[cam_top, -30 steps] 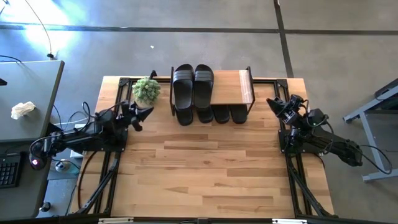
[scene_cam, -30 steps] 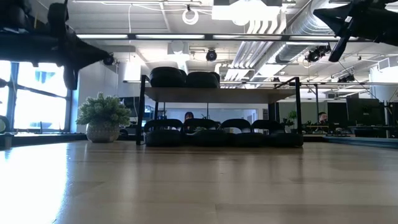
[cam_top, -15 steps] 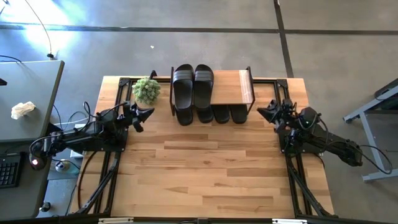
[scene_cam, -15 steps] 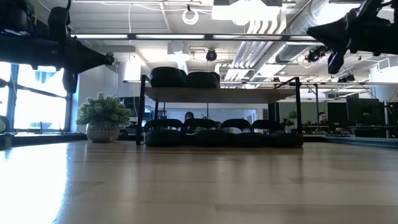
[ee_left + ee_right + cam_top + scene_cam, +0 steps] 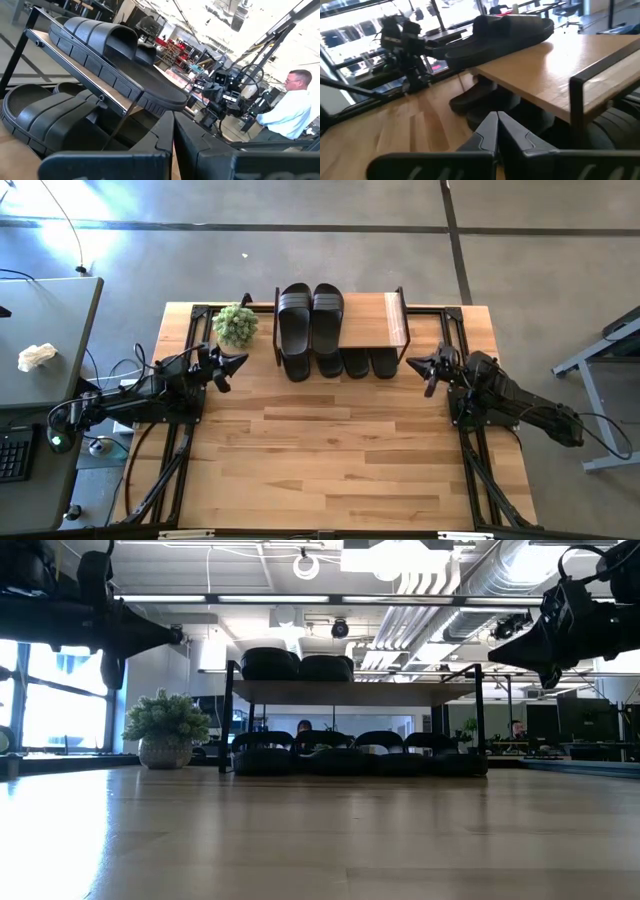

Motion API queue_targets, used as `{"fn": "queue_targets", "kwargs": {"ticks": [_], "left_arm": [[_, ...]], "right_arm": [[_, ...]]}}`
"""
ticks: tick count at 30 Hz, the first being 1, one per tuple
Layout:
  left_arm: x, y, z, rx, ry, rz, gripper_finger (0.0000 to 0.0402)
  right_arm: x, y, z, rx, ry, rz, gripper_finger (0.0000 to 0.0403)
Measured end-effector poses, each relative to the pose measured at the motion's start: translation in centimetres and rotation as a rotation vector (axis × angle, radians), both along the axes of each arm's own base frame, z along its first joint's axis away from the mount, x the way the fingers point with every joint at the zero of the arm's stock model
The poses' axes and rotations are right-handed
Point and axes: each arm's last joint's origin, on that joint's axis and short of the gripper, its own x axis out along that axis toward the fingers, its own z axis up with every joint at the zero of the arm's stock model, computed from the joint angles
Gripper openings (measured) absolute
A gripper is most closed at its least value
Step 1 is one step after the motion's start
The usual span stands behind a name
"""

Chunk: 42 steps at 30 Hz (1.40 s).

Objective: Pick and place slides into the shelf
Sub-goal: Return to Home Position

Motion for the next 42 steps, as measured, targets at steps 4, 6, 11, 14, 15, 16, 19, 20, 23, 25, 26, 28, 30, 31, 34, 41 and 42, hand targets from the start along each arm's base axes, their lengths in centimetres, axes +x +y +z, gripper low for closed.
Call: {"fn": "queue_targets", "kwargs": {"ticks": [4,6,11,14,15,16,19,20,23,25,26,28,30,31,34,41,42], "left_arm": [[0.0,0.0,0.0,0.0,0.0,0.0,0.0001],[0.0,0.0,0.0,0.0,0.0,0.0,0.0001],[0.0,0.0,0.0,0.0,0.0,0.0,0.0001],[0.0,0.0,0.0,0.0,0.0,0.0,0.0001],[0.0,0.0,0.0,0.0,0.0,-0.001,0.0001],[0.0,0.0,0.0,0.0,0.0,0.0,0.0001],[0.0,0.0,0.0,0.0,-0.001,0.0,0.0001],[0.0,0.0,0.0,0.0,-0.001,0.0,0.0001],[0.0,0.0,0.0,0.0,-0.001,0.0,0.0001],[0.0,0.0,0.0,0.0,-0.001,-0.001,0.0001],[0.0,0.0,0.0,0.0,-0.001,-0.001,0.0001],[0.0,0.0,0.0,0.0,-0.001,0.0,0.0001],[0.0,0.0,0.0,0.0,-0.001,-0.001,0.0001],[0.0,0.0,0.0,0.0,-0.001,-0.001,0.0001],[0.0,0.0,0.0,0.0,-0.001,0.0,0.0001],[0.0,0.0,0.0,0.0,-0.001,-0.001,0.0001],[0.0,0.0,0.0,0.0,-0.001,-0.001,0.0001]], "right_arm": [[-0.01,-0.03,-0.02,0.0,0.003,-0.01,0.0],[-0.01,-0.03,-0.01,0.022,-0.006,-0.012,0.0],[-0.01,-0.03,-0.02,0.074,-0.025,-0.017,0.0],[-0.01,-0.02,-0.02,0.069,-0.024,-0.016,0.0],[-0.01,-0.03,-0.02,0.071,-0.024,-0.017,0.0],[-0.01,-0.02,-0.02,0.073,-0.025,-0.017,0.0],[-0.01,-0.02,-0.02,0.069,-0.023,-0.016,0.0],[-0.01,-0.02,-0.02,0.07,-0.023,-0.016,0.0],[-0.01,-0.02,-0.02,0.073,-0.024,-0.016,0.0],[-0.01,-0.02,-0.02,0.069,-0.023,-0.016,0.0],[-0.01,-0.02,-0.02,0.069,-0.023,-0.016,0.0],[-0.01,-0.02,-0.02,0.073,-0.024,-0.016,0.0],[-0.01,-0.02,-0.02,0.07,-0.023,-0.016,0.0],[-0.01,-0.02,-0.02,0.069,-0.023,-0.016,0.0],[-0.01,-0.02,-0.02,0.073,-0.024,-0.016,0.0],[-0.01,-0.02,-0.02,0.073,-0.024,-0.016,0.0],[-0.01,-0.02,-0.02,0.072,-0.024,-0.016,0.0]]}}
